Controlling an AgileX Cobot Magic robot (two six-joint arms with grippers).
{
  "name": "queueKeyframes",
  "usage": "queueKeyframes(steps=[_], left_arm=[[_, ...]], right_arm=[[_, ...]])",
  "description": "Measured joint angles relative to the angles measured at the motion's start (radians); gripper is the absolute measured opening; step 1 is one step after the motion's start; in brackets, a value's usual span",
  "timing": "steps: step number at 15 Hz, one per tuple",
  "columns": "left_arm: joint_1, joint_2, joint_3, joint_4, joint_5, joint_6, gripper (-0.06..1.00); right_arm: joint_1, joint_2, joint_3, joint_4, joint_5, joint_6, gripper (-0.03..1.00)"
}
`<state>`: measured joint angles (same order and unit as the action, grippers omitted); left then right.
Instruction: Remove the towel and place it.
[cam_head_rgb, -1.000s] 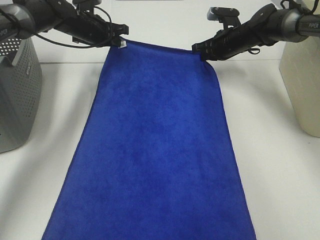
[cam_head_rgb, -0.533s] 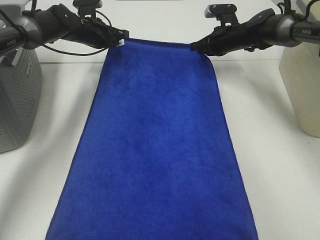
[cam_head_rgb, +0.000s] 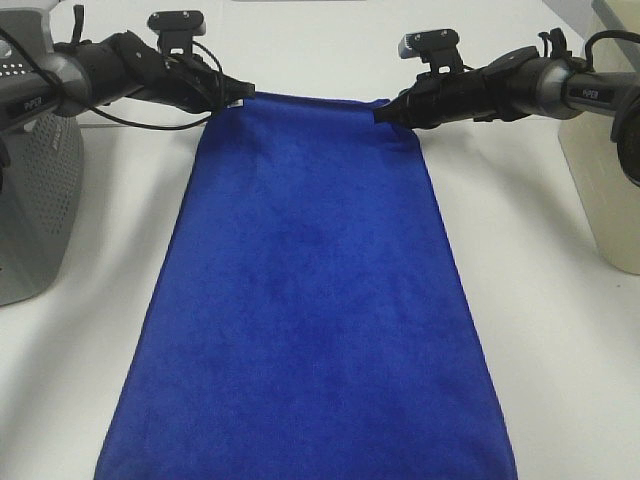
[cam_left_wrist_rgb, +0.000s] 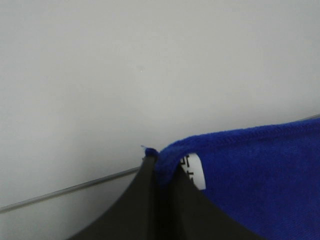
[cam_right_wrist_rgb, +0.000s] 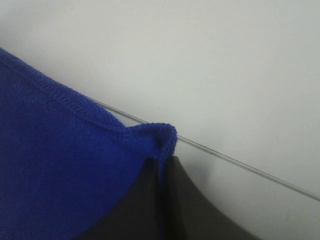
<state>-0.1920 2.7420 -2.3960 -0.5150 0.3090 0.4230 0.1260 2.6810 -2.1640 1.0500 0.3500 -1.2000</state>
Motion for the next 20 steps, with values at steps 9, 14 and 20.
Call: queueKeyframes(steps=[9, 14, 20], left_arm=[[-0.004, 0.026, 0.000, 0.031, -0.113, 0.004, 0.06], [0.000, 0.026, 0.000, 0.048, -0.128, 0.004, 0.27], [0.000, 0.026, 0.000, 0.076, -0.132, 0.004, 0.76]], right_arm=[[-0.003, 0.017, 0.000, 0.030, -0.080, -0.024, 0.25], [-0.004, 0.017, 0.000, 0.039, -0.082, -0.024, 0.51], [-0.004, 0.016, 0.000, 0.028, -0.064, -0.024, 0.54]])
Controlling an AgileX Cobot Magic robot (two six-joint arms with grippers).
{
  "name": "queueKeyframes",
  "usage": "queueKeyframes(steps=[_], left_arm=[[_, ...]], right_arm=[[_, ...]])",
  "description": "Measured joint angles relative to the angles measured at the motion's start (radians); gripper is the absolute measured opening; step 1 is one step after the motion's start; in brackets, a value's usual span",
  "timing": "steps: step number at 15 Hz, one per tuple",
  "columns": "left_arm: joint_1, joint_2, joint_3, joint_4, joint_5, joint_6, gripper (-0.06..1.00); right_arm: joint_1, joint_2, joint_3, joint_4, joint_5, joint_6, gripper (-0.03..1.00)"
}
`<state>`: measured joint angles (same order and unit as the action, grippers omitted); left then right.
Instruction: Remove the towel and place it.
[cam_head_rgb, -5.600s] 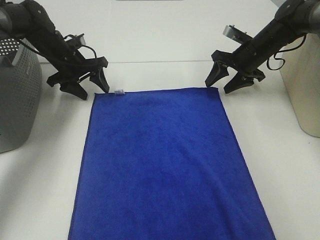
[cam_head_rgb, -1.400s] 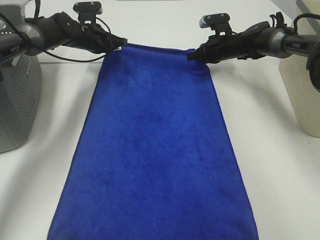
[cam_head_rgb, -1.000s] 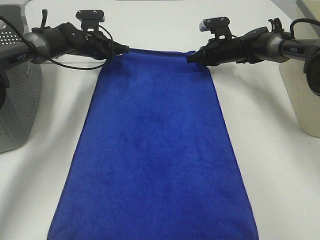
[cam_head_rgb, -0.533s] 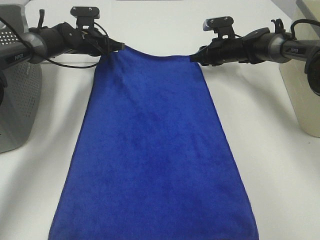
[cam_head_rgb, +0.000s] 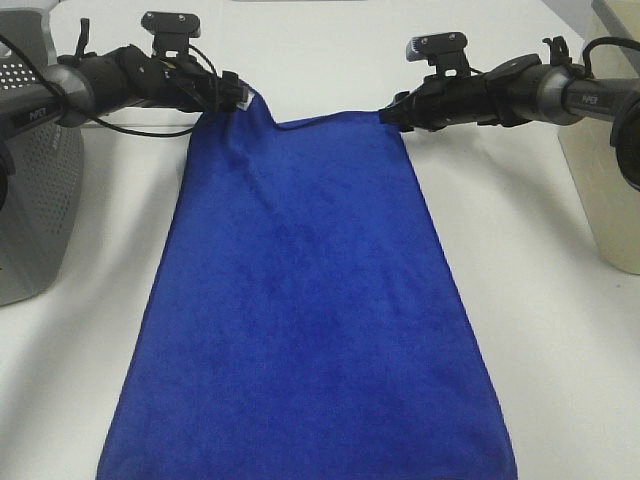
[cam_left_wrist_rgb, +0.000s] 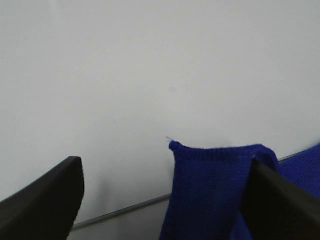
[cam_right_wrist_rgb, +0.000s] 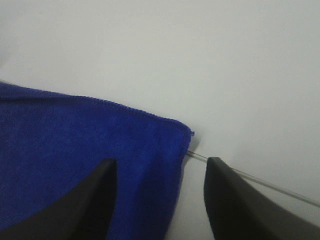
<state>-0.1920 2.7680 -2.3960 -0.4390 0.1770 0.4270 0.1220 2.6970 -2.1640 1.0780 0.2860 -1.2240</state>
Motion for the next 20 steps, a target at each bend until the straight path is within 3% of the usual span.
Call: queueKeyframes(steps=[4, 7, 11, 14, 20], left_arm=[[0.000, -0.031, 0.000, 0.080, 0.010, -0.003, 0.78], [0.000, -0.043, -0.001, 0.080, 0.012, -0.136, 0.78], [0.000, -0.042, -0.001, 0.077, 0.025, -0.296, 0.78], [0.000, -0.042, -0.001, 0.046, 0.029, -0.382, 0.78], [0.000, -0.075, -0.001, 0.086, 0.190, -0.393, 0.78]], right_arm=[[0.000, -0.032, 0.000, -0.061, 0.151, 0.005, 0.54], [0.000, -0.056, 0.000, -0.114, 0.185, 0.047, 0.54], [0.000, -0.088, 0.000, -0.254, 0.209, 0.190, 0.54], [-0.001, -0.113, 0.000, -0.360, 0.311, 0.298, 0.54], [-0.003, -0.211, 0.000, -0.558, 0.563, 0.528, 0.54]])
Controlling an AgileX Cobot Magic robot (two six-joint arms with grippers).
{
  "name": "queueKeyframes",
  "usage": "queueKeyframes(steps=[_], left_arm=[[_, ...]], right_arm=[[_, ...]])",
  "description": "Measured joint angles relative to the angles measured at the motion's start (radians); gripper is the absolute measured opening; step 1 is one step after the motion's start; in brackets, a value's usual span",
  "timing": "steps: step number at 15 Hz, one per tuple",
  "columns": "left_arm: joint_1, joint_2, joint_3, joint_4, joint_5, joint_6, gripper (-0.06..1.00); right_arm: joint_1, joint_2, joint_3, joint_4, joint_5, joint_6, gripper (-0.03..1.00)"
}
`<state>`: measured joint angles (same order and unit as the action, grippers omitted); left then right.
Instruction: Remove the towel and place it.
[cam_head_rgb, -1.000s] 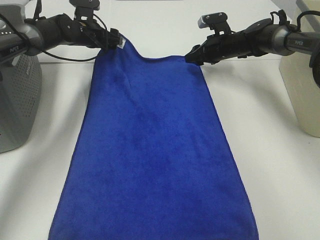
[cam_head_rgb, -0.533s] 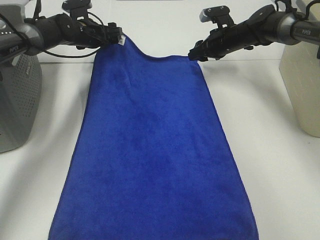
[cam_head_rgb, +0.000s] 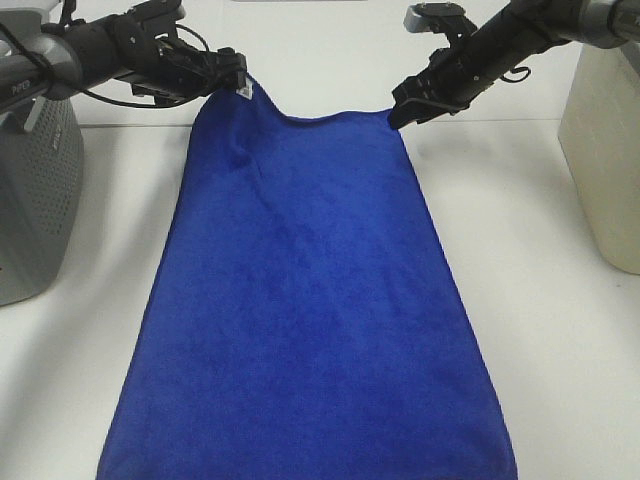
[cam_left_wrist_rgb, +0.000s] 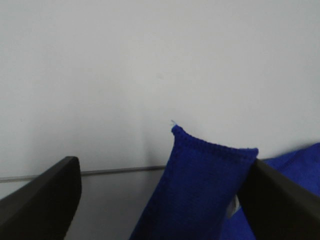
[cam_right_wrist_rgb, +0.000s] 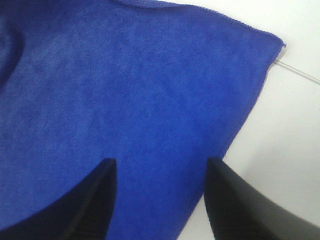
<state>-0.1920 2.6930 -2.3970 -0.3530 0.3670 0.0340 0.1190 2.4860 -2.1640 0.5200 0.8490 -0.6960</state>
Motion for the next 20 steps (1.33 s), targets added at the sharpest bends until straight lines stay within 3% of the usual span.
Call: queueKeyframes(steps=[4, 7, 11, 12, 13, 17, 20], left_arm=[[0.000, -0.033, 0.000, 0.022, -0.056, -0.001, 0.78], [0.000, -0.044, 0.000, -0.049, -0.081, -0.001, 0.78], [0.000, -0.029, 0.000, -0.036, -0.074, -0.002, 0.78], [0.000, -0.018, 0.000, -0.034, -0.078, -0.002, 0.78], [0.000, -0.006, 0.000, -0.034, -0.083, -0.002, 0.78], [0.000, -0.005, 0.000, -0.034, -0.127, -0.003, 0.78], [0.000, -0.005, 0.000, -0.033, -0.132, -0.003, 0.78]], right_arm=[[0.000, -0.074, 0.000, -0.022, 0.177, 0.107, 0.54], [0.000, -0.102, -0.001, -0.008, 0.226, 0.132, 0.54], [0.000, -0.049, -0.001, 0.202, 0.105, 0.106, 0.54], [0.002, -0.012, -0.001, 0.301, 0.070, 0.061, 0.54], [0.019, 0.063, -0.001, 0.427, -0.021, -0.068, 0.54], [0.114, 0.138, -0.001, 0.504, -0.234, -0.262, 0.54], [0.147, 0.172, -0.001, 0.665, -0.353, -0.391, 0.54]])
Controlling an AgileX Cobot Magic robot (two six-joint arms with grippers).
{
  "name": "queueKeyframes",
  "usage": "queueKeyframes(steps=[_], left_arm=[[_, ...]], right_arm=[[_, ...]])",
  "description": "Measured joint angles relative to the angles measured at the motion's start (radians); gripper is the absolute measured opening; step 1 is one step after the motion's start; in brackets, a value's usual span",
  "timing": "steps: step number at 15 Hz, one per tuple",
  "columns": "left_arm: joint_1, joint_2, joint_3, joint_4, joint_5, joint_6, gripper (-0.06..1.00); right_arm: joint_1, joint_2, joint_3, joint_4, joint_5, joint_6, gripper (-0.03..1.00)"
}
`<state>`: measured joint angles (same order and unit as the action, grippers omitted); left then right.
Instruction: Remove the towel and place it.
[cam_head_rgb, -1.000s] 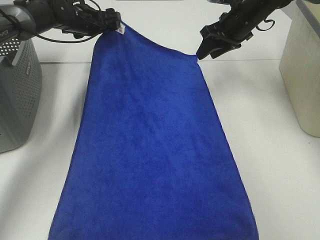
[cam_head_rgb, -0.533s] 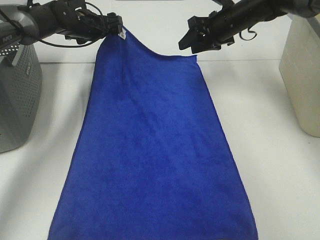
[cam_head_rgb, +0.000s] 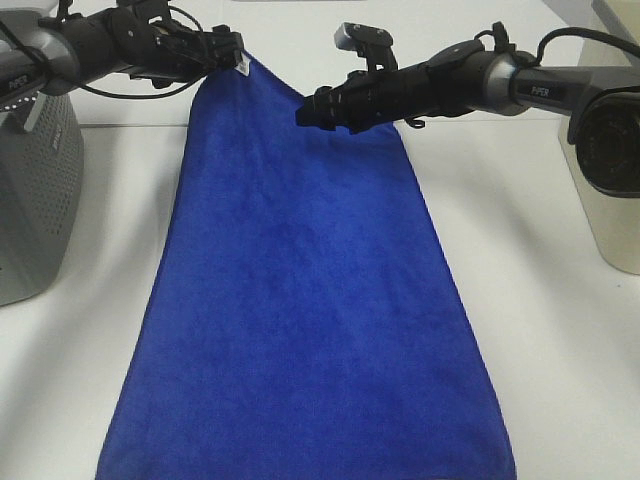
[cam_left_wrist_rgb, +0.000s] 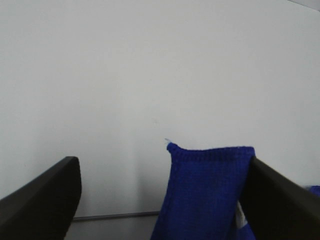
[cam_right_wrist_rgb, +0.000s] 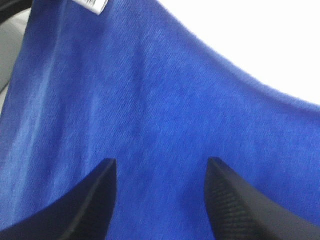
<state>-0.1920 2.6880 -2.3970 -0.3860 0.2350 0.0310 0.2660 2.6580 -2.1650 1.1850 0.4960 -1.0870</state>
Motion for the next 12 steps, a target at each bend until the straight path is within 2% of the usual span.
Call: queueKeyframes(steps=[3, 5, 8, 12], left_arm=[[0.000, 0.000, 0.000, 0.000, -0.006, 0.000, 0.78], [0.000, 0.000, 0.000, 0.000, -0.011, 0.000, 0.78], [-0.002, 0.000, 0.000, 0.000, -0.027, 0.000, 0.78], [-0.003, 0.000, 0.000, -0.001, -0.030, 0.000, 0.78]], right_arm=[[0.023, 0.030, 0.000, 0.273, -0.047, -0.244, 0.53], [0.045, 0.055, 0.000, 0.414, -0.059, -0.393, 0.53], [0.053, 0.078, 0.000, 0.529, -0.093, -0.515, 0.53], [0.053, 0.164, -0.040, 0.548, -0.114, -0.547, 0.53]])
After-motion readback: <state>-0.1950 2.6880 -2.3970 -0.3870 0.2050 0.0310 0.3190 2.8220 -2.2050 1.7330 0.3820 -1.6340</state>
